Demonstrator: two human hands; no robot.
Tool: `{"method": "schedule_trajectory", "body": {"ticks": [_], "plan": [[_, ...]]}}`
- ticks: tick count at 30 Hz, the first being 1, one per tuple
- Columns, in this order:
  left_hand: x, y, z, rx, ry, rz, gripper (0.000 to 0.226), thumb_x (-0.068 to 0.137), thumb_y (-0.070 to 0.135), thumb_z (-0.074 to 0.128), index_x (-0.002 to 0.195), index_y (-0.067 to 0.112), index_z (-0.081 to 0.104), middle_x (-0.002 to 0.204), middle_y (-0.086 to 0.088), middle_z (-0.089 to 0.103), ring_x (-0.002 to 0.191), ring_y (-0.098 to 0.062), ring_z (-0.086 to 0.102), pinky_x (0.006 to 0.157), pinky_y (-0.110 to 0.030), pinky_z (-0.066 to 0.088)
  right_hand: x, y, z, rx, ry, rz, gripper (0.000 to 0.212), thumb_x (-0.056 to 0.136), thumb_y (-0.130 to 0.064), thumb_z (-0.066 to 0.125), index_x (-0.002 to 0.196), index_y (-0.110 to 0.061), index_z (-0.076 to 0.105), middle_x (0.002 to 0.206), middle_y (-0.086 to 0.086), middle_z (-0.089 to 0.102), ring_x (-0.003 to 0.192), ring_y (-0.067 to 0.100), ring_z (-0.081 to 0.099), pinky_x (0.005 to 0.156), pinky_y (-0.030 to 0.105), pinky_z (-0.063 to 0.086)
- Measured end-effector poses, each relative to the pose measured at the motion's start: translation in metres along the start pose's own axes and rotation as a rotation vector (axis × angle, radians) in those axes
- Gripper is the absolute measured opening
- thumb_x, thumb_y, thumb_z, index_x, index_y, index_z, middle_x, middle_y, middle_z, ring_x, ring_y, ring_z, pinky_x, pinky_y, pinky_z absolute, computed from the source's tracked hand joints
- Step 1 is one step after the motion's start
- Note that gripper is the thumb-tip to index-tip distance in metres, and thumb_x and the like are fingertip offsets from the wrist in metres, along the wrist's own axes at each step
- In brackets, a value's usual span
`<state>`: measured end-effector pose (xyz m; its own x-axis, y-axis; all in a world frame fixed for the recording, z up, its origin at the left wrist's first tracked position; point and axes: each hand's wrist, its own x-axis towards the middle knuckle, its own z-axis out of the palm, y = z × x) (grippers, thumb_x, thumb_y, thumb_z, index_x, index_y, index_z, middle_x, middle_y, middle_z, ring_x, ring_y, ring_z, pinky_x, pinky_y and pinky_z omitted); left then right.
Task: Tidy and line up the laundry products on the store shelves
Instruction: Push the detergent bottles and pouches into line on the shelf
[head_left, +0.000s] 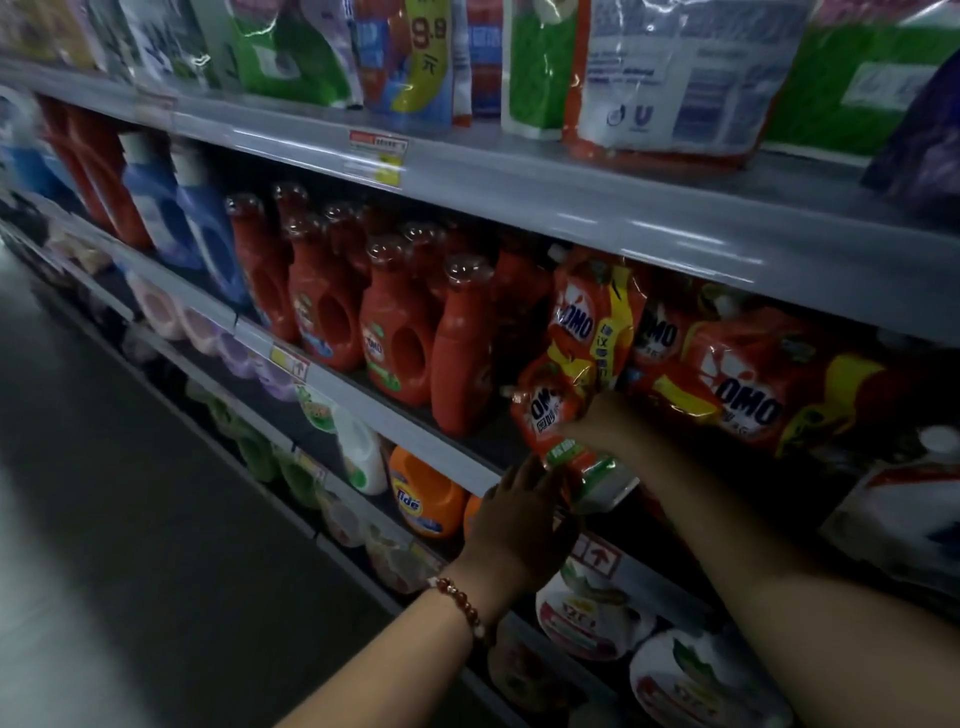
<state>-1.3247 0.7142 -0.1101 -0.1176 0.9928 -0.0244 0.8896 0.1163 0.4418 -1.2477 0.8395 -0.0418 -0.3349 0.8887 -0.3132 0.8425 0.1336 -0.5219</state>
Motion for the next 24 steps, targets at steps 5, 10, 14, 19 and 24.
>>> {"method": "schedule_trajectory", "body": {"ticks": [5,10,14,19,24], "plan": [[0.005,-0.024,0.008,-0.205,0.012,0.014,0.057,0.097,0.047,0.053,0.149,0.028,0.04,0.156,0.003,0.036,0.135,-0.022,0.044,0.105,-0.035,0.045,0.002,-0.005,0.009,0.143,0.093,0.006,0.024,0.095,-0.018,0.06,0.113,-0.004,0.054,0.089,0.002,0.058,0.07,0.011,0.054,0.052,0.016,0.037],[0.007,-0.033,0.009,-0.615,-0.028,-0.08,0.034,0.098,0.041,0.054,0.13,0.03,0.059,0.115,0.013,0.064,0.105,-0.008,0.062,0.081,-0.018,0.047,-0.014,-0.005,0.013,0.332,0.121,-0.012,0.023,0.095,-0.011,0.059,0.118,-0.007,0.058,0.095,0.0,0.055,0.085,0.013,0.053,0.051,0.013,0.031],[0.009,-0.03,-0.003,-1.031,-0.098,-0.157,0.018,0.102,0.034,0.051,0.12,0.039,0.054,0.095,0.029,0.058,0.075,0.014,0.057,0.063,-0.008,0.047,-0.031,-0.001,0.018,0.45,0.238,-0.042,0.023,0.09,-0.013,0.064,0.112,-0.006,0.064,0.093,0.002,0.062,0.087,0.02,0.064,0.055,0.018,0.038],[0.012,-0.023,-0.012,-1.396,-0.272,-0.233,0.015,0.099,0.027,0.06,0.113,0.031,0.06,0.094,0.007,0.076,0.08,-0.008,0.073,0.066,-0.028,0.059,-0.055,0.003,0.022,0.691,0.362,-0.069,0.017,0.086,-0.015,0.071,0.102,-0.013,0.065,0.087,-0.002,0.066,0.079,0.013,0.063,0.058,0.021,0.047],[0.007,-0.036,-0.014,-1.446,-0.268,-0.173,0.032,0.092,0.008,0.067,0.116,0.027,0.058,0.097,0.003,0.075,0.092,-0.025,0.072,0.093,-0.058,0.053,-0.071,0.012,0.035,0.763,0.298,-0.003,0.038,0.084,-0.029,0.074,0.119,-0.018,0.063,0.109,0.006,0.068,0.095,0.024,0.066,0.082,0.04,0.055]]}}
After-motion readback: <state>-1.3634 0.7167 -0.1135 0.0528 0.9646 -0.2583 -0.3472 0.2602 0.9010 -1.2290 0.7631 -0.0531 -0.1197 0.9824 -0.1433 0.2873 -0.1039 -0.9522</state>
